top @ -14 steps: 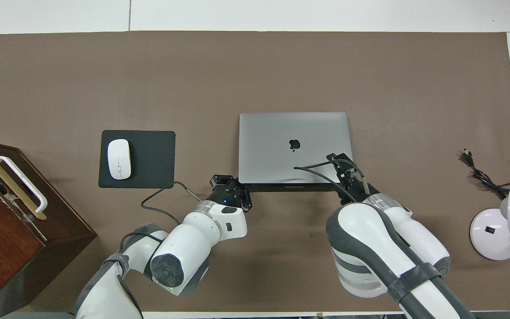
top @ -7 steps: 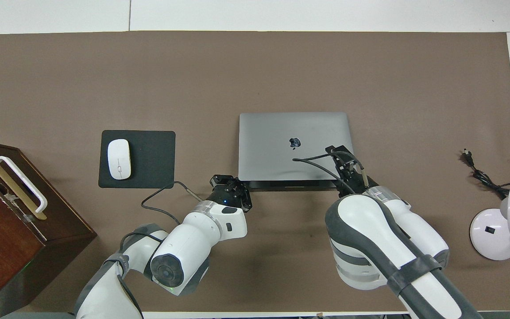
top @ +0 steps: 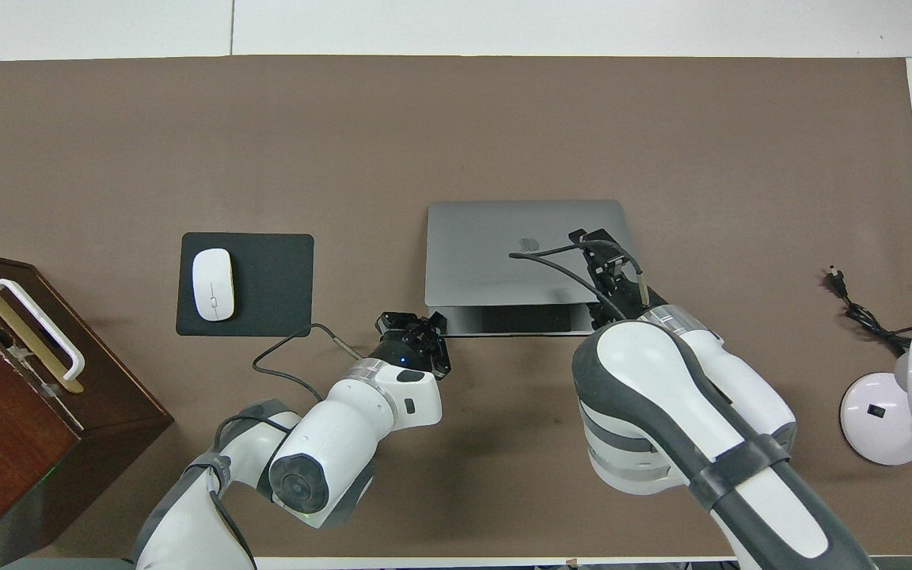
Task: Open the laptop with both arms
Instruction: 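Lift the laptop lid upward with the right gripper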
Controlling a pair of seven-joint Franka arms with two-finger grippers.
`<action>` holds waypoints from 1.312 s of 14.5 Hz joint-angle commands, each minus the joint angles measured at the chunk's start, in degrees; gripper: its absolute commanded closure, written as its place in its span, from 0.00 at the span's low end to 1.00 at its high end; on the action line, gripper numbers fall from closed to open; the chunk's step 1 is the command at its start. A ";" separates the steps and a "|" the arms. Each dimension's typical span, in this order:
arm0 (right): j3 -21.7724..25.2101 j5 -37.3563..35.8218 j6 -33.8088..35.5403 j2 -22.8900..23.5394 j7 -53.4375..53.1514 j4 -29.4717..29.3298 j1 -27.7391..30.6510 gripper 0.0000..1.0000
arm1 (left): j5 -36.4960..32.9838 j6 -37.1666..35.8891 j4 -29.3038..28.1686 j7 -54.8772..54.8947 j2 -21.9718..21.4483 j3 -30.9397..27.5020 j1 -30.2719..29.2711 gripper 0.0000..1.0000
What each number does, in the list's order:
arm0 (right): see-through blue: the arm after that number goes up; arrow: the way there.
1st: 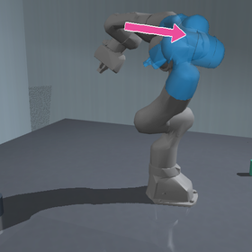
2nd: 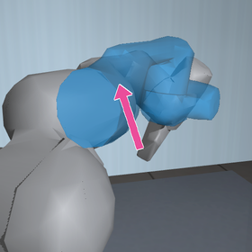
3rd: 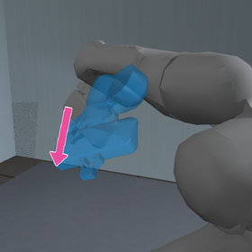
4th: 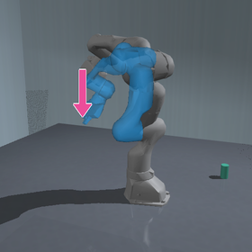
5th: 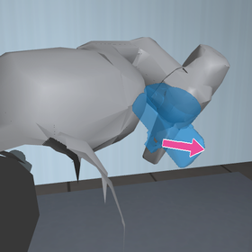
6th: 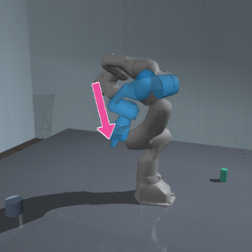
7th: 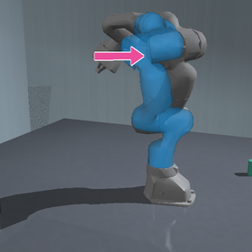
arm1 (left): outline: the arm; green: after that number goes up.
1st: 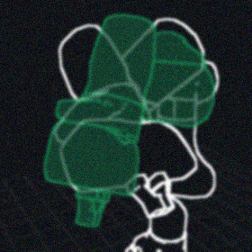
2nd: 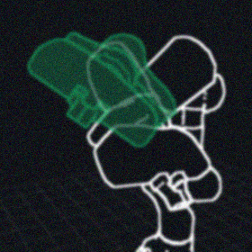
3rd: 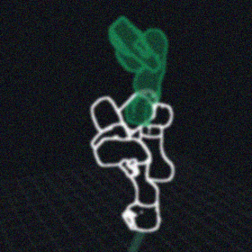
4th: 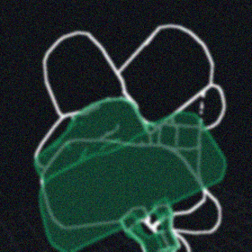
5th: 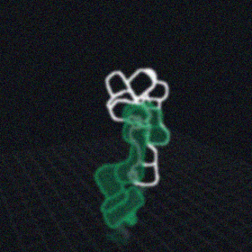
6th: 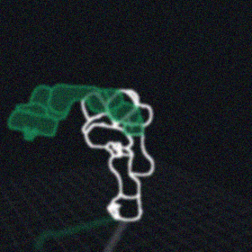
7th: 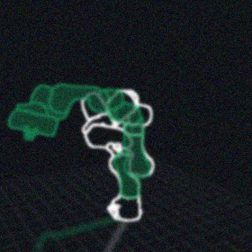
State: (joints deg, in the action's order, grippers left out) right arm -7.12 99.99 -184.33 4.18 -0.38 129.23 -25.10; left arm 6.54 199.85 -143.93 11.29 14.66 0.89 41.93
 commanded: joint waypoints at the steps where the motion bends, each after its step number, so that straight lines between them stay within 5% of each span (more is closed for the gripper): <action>1: 0.00 0.29 0.46 2.84 4.85 -5.03 1.63 0.00 | 0.14 0.98 0.93 0.84 2.66 -1.24 1.40 1.00; 19: -0.18 -3.40 1.34 6.63 7.94 -16.46 6.55 0.00 | 0.14 0.98 0.58 1.01 2.83 -1.33 1.40 1.00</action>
State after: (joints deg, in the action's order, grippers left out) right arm -6.98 97.66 -184.30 9.53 5.92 115.10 -20.13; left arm 6.54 199.96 -143.93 11.37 14.71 0.89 41.94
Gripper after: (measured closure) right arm 0.000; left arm 0.991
